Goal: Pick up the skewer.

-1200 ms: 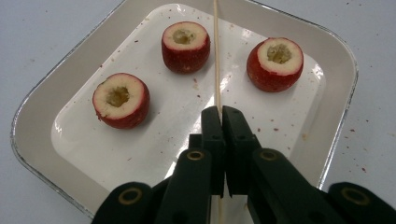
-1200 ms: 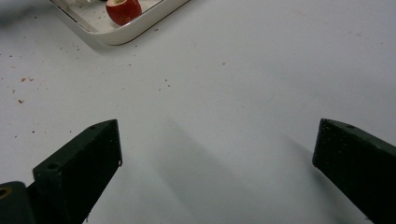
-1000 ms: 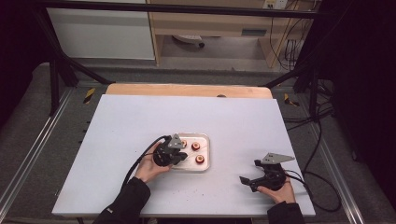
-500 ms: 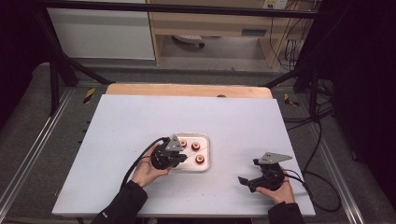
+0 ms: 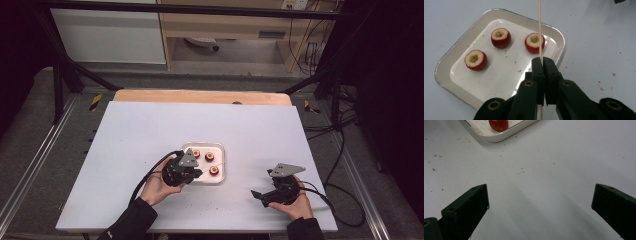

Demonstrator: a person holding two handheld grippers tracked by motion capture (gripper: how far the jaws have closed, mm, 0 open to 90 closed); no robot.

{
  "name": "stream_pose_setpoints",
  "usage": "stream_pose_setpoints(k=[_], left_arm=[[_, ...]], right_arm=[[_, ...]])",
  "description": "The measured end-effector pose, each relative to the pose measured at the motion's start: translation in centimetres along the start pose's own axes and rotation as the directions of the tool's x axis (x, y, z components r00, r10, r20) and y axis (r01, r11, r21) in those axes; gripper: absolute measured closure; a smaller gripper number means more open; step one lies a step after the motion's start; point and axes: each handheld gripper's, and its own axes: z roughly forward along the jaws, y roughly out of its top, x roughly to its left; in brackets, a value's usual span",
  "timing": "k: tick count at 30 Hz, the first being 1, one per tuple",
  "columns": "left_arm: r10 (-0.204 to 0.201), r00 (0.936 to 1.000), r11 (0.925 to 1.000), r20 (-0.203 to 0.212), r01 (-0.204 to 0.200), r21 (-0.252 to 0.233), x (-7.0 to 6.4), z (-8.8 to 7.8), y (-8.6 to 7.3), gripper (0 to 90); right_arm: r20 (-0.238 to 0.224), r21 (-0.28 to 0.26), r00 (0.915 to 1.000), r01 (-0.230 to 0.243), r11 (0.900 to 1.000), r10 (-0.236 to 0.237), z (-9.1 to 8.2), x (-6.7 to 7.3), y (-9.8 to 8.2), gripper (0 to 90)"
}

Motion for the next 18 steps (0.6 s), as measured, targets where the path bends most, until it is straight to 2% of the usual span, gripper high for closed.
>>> stream_pose_setpoints(k=[1, 8, 9, 13, 14, 17, 18], left_arm=[[0.000, 1.0000, 1.0000, 0.002, 0.000, 0.001, -0.2, 0.0, 0.1, 88.2], [0.018, 0.9998, 0.9998, 0.008, -0.018, 0.012, -0.8, 0.2, 0.7, 88.2], [0.022, 0.9997, 0.9996, 0.009, -0.023, 0.017, -1.0, 0.3, 0.9, 88.2], [0.037, 0.9992, 0.9989, 0.014, -0.037, 0.028, -1.4, 0.5, 1.3, 88.2], [0.039, 0.9991, 0.9988, 0.016, -0.039, 0.028, -1.5, 0.5, 1.4, 88.2], [0.045, 0.9988, 0.9984, 0.020, -0.046, 0.034, -1.9, 0.6, 1.7, 88.2], [0.049, 0.9986, 0.9981, 0.021, -0.050, 0.037, -2.0, 0.6, 1.8, 88.2]], right_arm=[[0.007, 0.001, 0.9996, 0.027, 1.000, -0.027, 0.0, 0.3, 0.3, 2.6], [0.024, 0.018, 0.9940, 0.106, 0.994, -0.106, 0.2, 1.2, 1.0, 4.0], [0.024, 0.018, 0.9940, 0.106, 0.994, -0.106, 0.2, 1.2, 1.0, 4.0], [0.031, 0.031, 0.9876, 0.153, 0.988, -0.154, 0.3, 1.7, 1.4, 4.9], [0.032, 0.040, 0.9836, 0.176, 0.984, -0.178, 0.4, 1.9, 1.5, 5.4], [0.035, 0.042, 0.9800, 0.194, 0.980, -0.196, 0.5, 2.2, 1.6, 6.3], [0.038, 0.050, 0.9753, 0.216, 0.975, -0.218, 0.5, 2.4, 1.6, 7.0]])
